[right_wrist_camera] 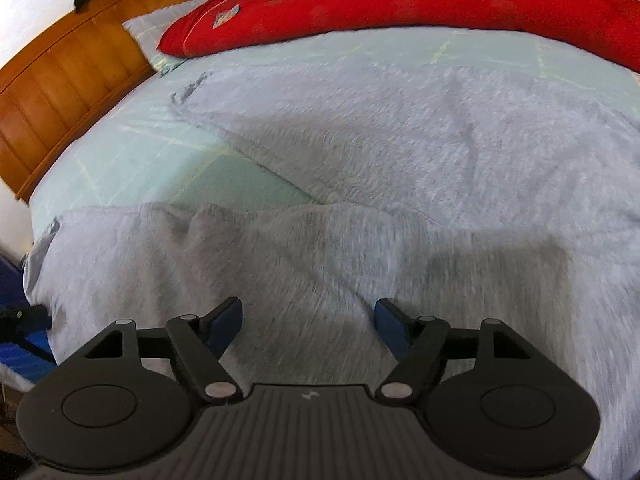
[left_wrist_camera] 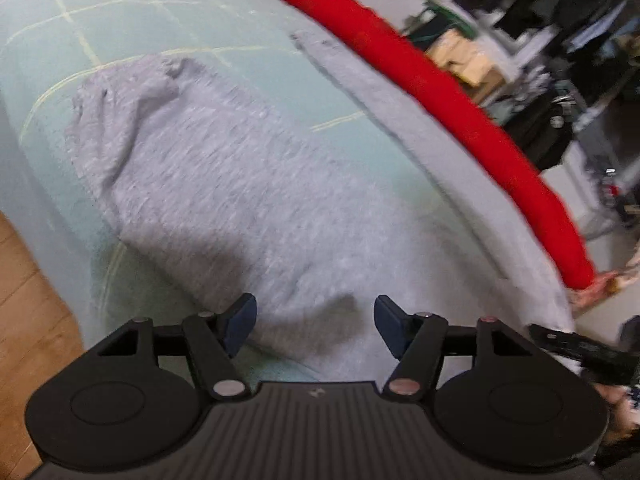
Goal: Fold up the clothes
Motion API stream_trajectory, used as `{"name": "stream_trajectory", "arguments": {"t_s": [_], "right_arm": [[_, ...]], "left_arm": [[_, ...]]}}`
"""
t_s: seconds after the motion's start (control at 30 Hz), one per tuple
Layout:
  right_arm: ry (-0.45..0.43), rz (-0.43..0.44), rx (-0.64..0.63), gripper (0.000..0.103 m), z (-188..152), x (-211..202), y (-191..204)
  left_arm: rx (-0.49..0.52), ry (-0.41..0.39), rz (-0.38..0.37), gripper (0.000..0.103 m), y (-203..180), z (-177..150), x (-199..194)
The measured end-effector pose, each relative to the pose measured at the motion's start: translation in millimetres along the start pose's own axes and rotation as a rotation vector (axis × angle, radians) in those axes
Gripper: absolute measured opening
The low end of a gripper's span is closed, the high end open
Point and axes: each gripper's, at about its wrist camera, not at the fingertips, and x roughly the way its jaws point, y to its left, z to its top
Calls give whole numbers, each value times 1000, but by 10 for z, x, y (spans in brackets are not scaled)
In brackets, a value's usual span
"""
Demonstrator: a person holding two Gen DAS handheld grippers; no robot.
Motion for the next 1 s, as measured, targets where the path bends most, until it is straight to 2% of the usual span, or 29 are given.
{"name": "stream_trajectory", "arguments": {"t_s": [0.1,0.17,0.3,0.37,0.5,0.6,0.67,0.77,0.9,1.0], "right_arm": [[-64,-14,10,77,-99,-141,111],[-105,-21,-19,77,-180,-228,254],[-142,-50,-173,77,-372,-394,695],[-161,-43,-254,77,-491,-474,910],[-217,-23,-328,78,-795,-494,1230],[-246,-6,-350,78,-1001,-454,1399],[-261,-3,-357,78,-1125,-427,1494],[-279,-3,-357,78,-1283,-447,1578],[-282,-12,-331,78,-1404,-486,1598],[-277,-34,-361,78,-1452,-523,1645]], "left_arm": [[53,-25,-62,65,73,30,-151],[149,-19,-55,65,70,72,-145],[416,4,-81,66,-86,48,-94],[479,3,-116,67,-87,59,-70],[511,42,-146,70,25,268,213],[543,30,-106,67,105,412,419],[540,31,-128,70,118,553,542],[529,32,-111,70,93,713,668],[552,7,-42,67,37,735,539],[679,-34,-40,69,0,512,273]]}}
